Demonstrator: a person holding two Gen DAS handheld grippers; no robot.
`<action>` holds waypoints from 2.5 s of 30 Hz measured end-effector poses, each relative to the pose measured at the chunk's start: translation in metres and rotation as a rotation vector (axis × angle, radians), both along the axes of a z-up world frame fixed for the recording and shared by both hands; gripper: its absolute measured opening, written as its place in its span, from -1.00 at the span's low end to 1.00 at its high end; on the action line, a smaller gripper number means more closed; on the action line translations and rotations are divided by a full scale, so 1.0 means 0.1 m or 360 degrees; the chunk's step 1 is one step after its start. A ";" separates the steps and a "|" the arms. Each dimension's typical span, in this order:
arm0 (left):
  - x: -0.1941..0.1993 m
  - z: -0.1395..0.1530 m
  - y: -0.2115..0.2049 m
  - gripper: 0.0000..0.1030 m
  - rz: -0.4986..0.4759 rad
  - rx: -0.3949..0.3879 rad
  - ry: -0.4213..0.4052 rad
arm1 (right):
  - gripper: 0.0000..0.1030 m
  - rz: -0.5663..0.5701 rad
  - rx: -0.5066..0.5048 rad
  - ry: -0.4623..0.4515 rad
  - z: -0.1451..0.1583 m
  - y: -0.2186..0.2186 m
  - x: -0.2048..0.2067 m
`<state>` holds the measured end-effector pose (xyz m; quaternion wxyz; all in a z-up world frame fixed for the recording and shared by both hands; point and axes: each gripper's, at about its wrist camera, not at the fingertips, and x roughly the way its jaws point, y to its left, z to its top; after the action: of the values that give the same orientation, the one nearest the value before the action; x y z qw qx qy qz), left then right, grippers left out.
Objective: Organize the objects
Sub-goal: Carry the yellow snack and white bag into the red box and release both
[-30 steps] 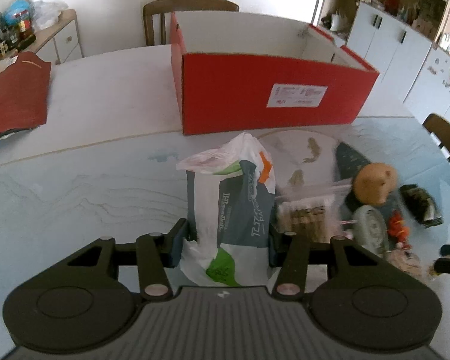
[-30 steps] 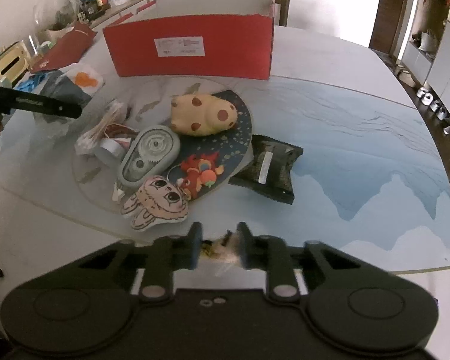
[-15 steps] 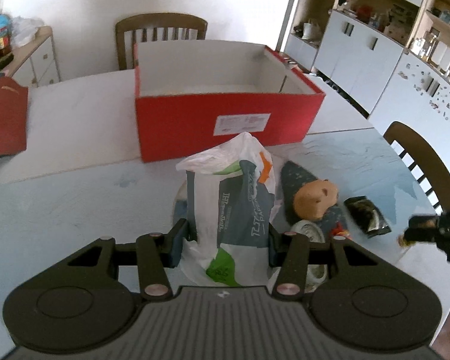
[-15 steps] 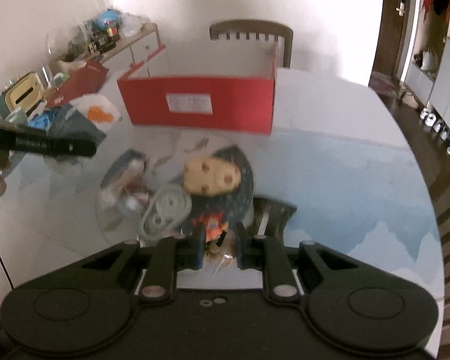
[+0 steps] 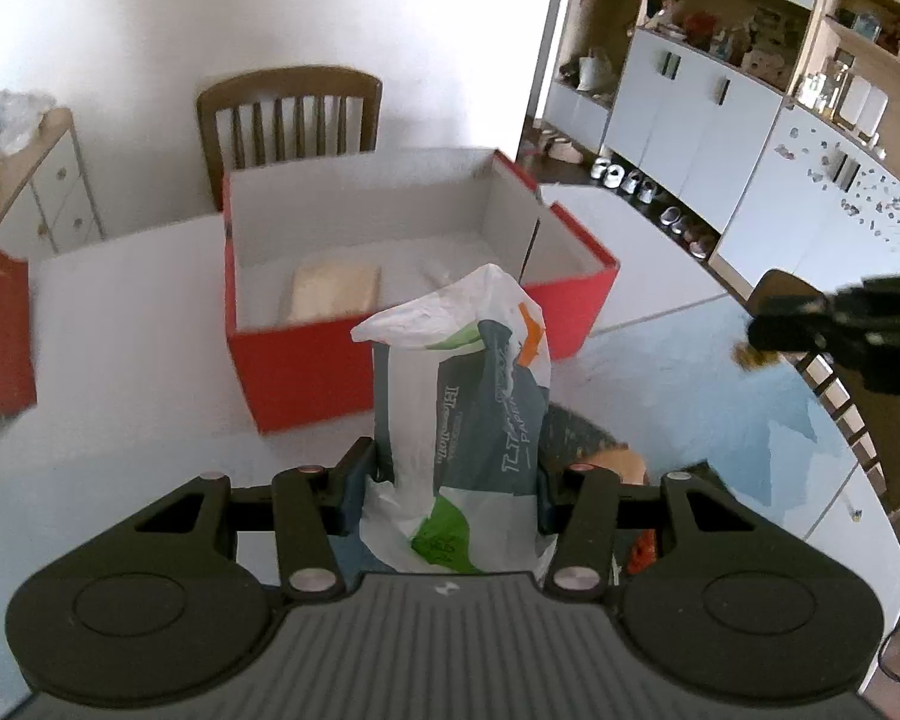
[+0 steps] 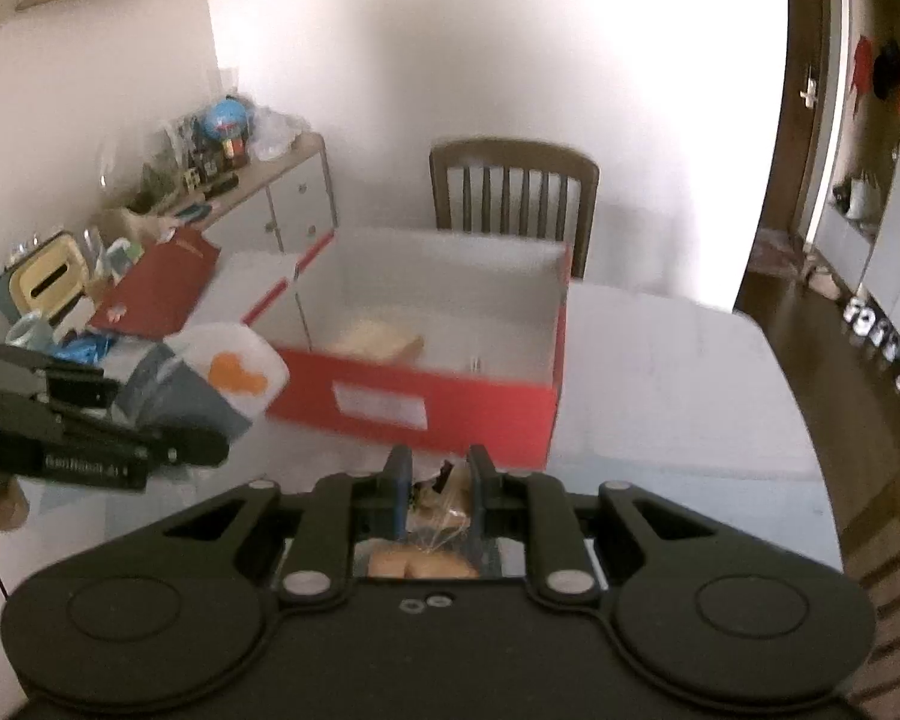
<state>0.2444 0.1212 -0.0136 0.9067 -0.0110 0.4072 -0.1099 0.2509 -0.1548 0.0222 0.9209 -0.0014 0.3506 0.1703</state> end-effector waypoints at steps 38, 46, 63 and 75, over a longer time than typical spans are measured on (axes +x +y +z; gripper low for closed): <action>1.91 -0.36 0.13 -0.03 -0.0107 0.0319 0.0120 | -0.64 -0.0160 -0.0146 0.0196 -0.64 0.66 1.86; 2.14 -0.63 0.18 -0.03 -0.0104 0.0321 0.0232 | -0.64 -0.0215 -0.0131 0.0304 -0.92 0.73 1.97; 2.30 -0.85 0.07 0.20 -0.0188 0.0330 0.0355 | -0.49 -0.0166 -0.0162 0.0475 -1.21 0.77 2.02; 2.19 -0.75 0.05 0.26 -0.0207 0.0318 0.0319 | -0.03 -0.0158 -0.0132 0.0419 -1.06 0.65 1.88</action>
<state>0.4639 0.1267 -0.0888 0.8491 0.0948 0.5043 -0.1255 0.4391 -0.0897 -0.0836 0.8735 0.0001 0.4746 0.1087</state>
